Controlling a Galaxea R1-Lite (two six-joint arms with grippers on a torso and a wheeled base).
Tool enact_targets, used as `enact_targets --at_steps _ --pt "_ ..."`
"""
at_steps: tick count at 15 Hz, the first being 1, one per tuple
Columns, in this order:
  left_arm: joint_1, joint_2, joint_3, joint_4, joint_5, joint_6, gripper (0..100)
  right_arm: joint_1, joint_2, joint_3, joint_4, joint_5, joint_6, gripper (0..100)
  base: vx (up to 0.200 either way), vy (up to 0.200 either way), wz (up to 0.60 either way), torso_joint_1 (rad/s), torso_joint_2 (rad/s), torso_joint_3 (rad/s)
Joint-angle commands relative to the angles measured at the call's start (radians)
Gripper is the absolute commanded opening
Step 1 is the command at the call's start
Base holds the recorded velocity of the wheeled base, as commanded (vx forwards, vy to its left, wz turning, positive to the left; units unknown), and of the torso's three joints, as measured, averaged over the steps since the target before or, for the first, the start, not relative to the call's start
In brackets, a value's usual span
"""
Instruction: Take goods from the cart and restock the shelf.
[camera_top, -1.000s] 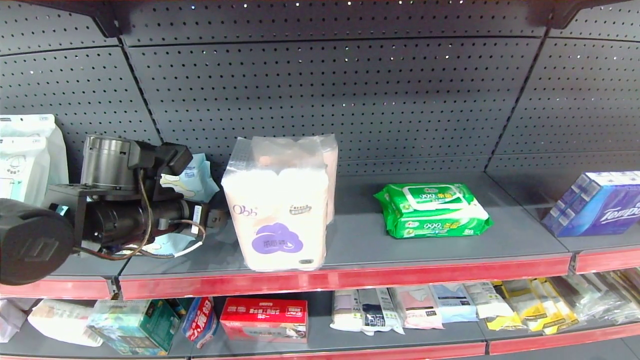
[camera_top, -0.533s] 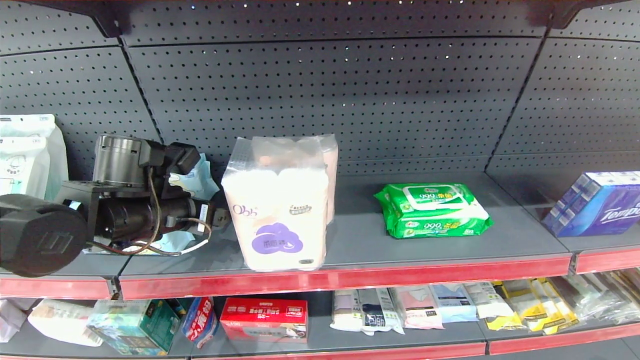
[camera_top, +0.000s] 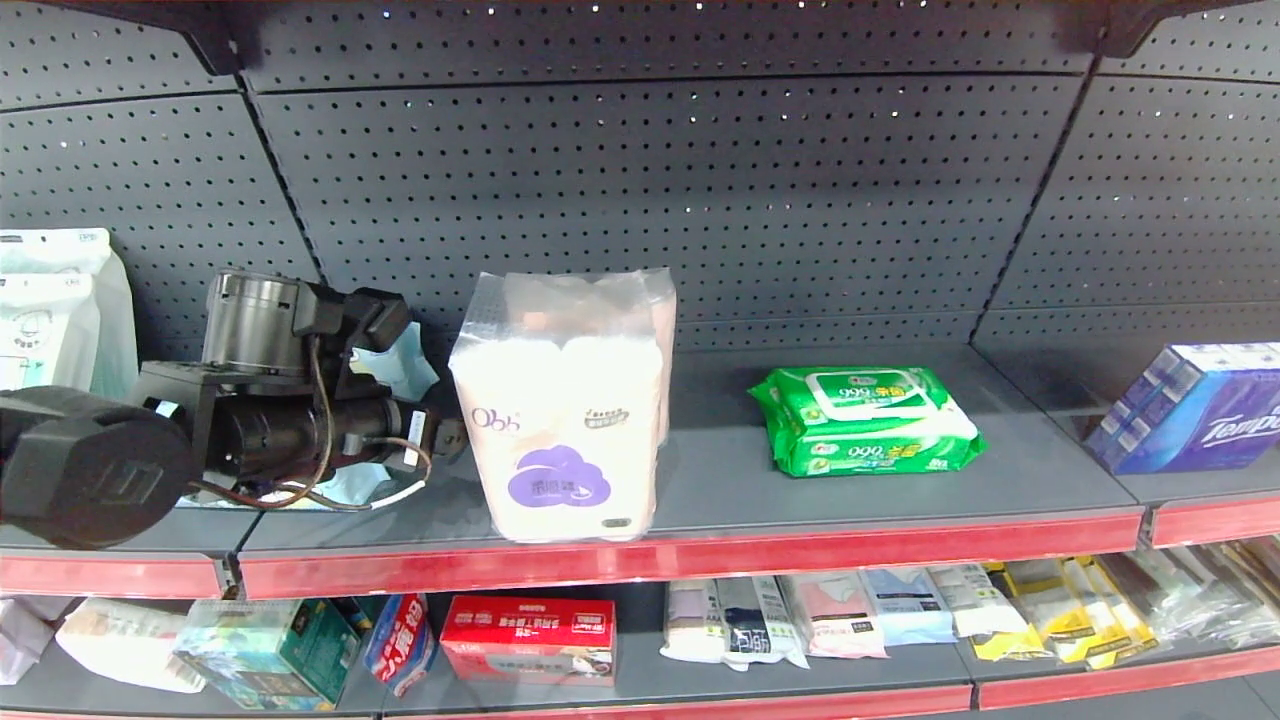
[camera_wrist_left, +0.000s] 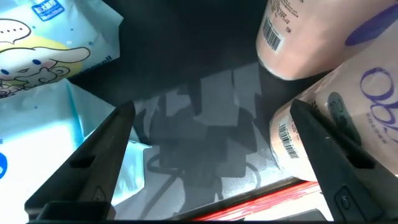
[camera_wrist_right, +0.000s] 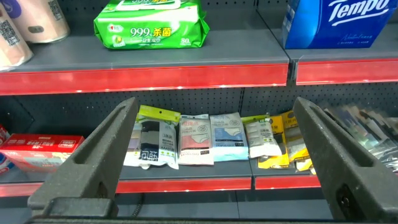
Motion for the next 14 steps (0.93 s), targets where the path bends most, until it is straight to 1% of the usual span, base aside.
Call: enact_targets --at_steps 1,5,8,10,14 --pt "0.000 0.001 0.000 -0.001 -0.002 0.000 100 0.000 0.000 0.000 0.000 0.000 0.000 100 0.000 0.000 0.00 0.000 0.00 0.000" --pt "0.000 0.001 -0.001 0.024 -0.003 0.000 100 0.000 0.000 0.000 0.000 0.000 0.000 100 0.000 0.000 0.00 0.000 0.00 0.000" --pt "-0.006 0.001 -0.004 0.027 -0.005 0.000 100 0.000 0.000 0.000 0.000 0.000 0.000 100 0.000 0.000 0.00 0.000 0.00 0.000" --pt "-0.008 0.002 -0.012 0.030 -0.018 -0.001 100 0.002 0.000 0.000 0.000 0.000 0.000 100 0.000 0.000 0.00 0.000 0.00 0.000" --pt "-0.011 0.007 -0.015 0.038 -0.018 -0.001 100 0.000 0.000 0.000 0.000 0.000 0.000 100 0.000 0.000 0.00 0.000 0.00 0.000"
